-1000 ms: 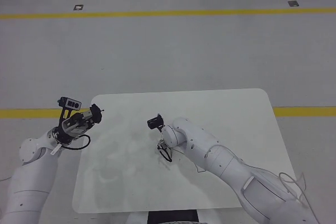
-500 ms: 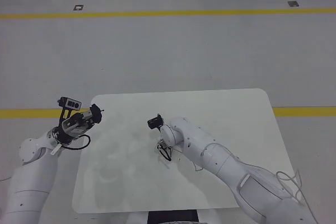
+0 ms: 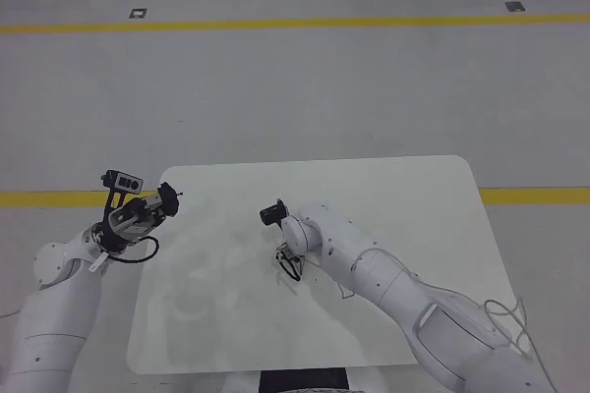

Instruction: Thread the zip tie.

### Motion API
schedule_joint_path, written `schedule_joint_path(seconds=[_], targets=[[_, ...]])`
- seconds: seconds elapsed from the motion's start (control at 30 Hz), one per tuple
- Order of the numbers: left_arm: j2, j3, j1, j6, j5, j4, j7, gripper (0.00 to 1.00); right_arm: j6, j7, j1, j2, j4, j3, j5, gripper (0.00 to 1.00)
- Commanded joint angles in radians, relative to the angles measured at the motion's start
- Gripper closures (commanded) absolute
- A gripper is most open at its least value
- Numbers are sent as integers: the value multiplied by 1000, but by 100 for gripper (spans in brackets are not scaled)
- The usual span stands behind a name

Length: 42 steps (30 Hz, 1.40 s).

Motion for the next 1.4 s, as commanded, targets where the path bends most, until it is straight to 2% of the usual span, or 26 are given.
schedule_joint_path(seconds=[0.0,0.3,0.57,0.7,0.97,1.1,1.13,1.37], targets=[[0,0,0,0,0,0,0,100,-8,10,-3,8,-19,17,-2,100],[0,0,0,0,0,0,0,100,-76,70,-57,67,-159,144,13,100],[0,0,0,0,0,0,0,100,-95,106,-155,125,-355,285,36,100],[0,0,0,0,0,0,0,100,-104,62,-218,144,-423,356,77,100],[0,0,0,0,0,0,0,100,-141,-62,-290,161,-461,447,198,100],[0,0,0,0,0,0,0,100,-205,-108,-317,168,-456,497,306,100],[0,0,0,0,0,0,0,100,-221,-98,-316,170,-451,497,302,100],[0,0,0,0,0,0,0,100,-221,-98,-316,170,-451,497,302,100]])
